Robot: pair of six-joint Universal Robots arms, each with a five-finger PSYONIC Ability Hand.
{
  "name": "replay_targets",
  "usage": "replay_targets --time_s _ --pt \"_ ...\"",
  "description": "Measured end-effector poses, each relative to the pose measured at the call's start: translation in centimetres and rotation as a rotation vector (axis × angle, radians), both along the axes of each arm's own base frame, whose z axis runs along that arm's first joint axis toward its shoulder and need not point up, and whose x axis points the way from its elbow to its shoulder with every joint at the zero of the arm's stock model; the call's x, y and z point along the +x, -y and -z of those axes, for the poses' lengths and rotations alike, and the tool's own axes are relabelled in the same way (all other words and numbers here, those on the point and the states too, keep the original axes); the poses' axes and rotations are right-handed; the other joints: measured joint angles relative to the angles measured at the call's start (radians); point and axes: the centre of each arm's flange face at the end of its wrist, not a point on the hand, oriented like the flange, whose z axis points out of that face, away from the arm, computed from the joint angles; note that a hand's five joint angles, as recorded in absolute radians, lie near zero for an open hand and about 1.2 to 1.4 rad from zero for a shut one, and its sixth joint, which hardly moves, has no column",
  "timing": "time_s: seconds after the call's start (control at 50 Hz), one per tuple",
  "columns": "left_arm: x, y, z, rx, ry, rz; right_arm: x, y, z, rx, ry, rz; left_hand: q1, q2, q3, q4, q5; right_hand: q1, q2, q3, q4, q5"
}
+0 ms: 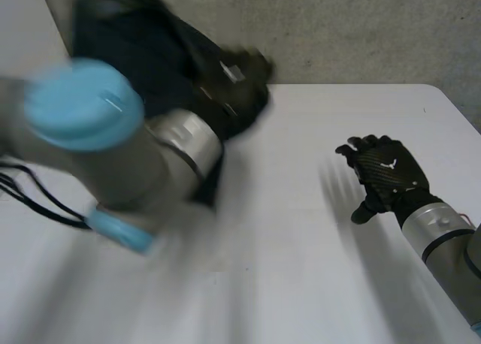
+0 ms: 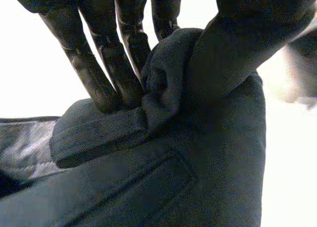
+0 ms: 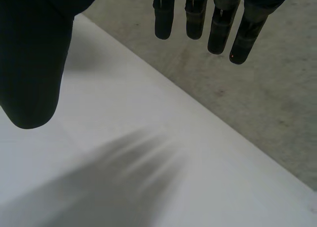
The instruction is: Fold the shorts.
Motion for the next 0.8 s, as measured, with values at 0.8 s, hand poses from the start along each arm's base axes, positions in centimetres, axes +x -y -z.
replay_targets --time_s 0.8 --pt "10.7 1.0 2.2 0.269 0.088 -0.454 2.2 -4.1 -4.9 0.143 -0.05 -0.175 -0.823 -0.851 -0.863 -0.872 -0.86 0.0 0.0 0.0 0.0 0.0"
